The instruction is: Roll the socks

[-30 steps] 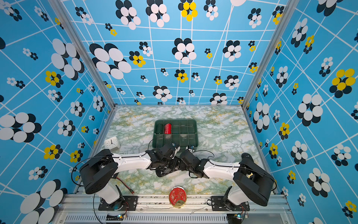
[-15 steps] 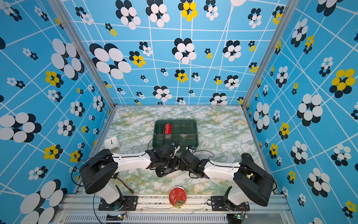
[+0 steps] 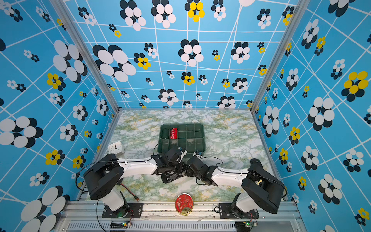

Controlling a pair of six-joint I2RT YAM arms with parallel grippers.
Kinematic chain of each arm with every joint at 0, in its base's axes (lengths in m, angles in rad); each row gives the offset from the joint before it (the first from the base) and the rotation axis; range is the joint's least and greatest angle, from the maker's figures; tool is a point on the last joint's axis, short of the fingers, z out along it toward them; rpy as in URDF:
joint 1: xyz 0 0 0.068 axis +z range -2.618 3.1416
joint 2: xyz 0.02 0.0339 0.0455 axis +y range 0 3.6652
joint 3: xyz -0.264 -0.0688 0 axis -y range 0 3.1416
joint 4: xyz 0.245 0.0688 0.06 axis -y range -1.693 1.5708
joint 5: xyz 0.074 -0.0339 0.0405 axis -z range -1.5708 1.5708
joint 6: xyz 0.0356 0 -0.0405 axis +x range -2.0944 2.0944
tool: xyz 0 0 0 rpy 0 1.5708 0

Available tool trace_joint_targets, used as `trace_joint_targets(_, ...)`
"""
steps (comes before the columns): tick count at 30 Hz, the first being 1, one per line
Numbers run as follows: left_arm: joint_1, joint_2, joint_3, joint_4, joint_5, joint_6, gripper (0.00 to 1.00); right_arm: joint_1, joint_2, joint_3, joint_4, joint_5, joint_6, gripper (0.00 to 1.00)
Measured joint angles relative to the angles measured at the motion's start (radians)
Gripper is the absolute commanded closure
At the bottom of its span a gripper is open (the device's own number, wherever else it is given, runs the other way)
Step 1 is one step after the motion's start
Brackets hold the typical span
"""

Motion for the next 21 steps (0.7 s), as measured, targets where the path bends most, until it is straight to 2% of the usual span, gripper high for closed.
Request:
trace_joint_targets(5, 0.0, -0.029, -0.031, -0.006, -0.004, -0.002, 0.92, 0.0, -0.021, -0.023, 0.012, 0.016, 0.013, 0.9)
trace_joint_targets(12, 0.0, -0.08, -0.085, -0.034, -0.023, -0.001, 0.95, 0.0, -0.032, -0.032, 0.011, 0.031, 0.027, 0.9)
trace_joint_targets(21, 0.0, -0.079, -0.098, -0.028, -0.025, -0.002, 0.98, 0.0, -0.032, -0.032, 0.013, 0.046, 0.034, 0.9)
